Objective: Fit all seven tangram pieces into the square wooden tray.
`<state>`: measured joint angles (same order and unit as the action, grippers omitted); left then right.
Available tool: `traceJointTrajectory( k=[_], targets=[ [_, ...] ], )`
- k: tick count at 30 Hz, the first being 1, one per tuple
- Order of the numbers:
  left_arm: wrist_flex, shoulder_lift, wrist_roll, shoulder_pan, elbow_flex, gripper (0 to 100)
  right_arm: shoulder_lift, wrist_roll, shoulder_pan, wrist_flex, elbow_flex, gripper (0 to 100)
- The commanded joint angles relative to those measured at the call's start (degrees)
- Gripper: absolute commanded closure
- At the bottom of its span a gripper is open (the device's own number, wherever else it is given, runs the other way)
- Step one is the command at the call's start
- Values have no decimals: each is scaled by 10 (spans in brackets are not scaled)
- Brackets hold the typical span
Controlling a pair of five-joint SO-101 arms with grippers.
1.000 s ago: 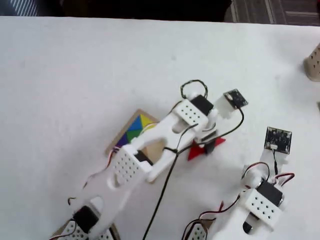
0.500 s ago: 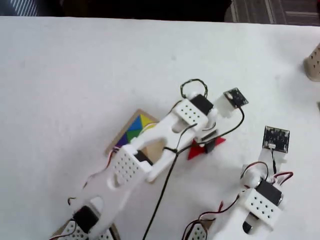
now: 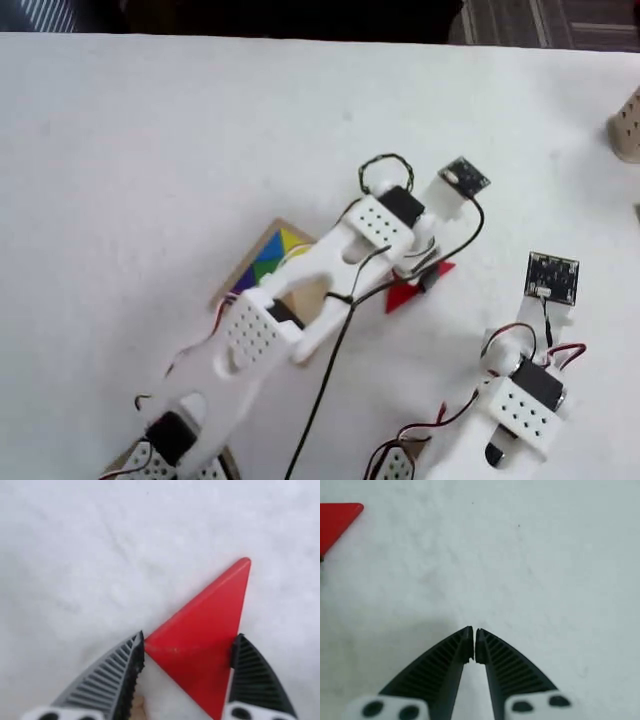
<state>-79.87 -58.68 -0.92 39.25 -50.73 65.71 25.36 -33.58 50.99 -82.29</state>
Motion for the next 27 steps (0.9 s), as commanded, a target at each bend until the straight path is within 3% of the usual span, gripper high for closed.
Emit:
traceJointTrajectory(
  k=[1,13,27],
  targets=[
    [15,6,17,-37,-31,790,11,1,4,3,3,981],
    [14,7,28,-97,-58,790,14,-17,-16,2,5,981],
    [-138,-1,25,-199,-229,790,11,-18,-17,-9,5,981]
  ],
)
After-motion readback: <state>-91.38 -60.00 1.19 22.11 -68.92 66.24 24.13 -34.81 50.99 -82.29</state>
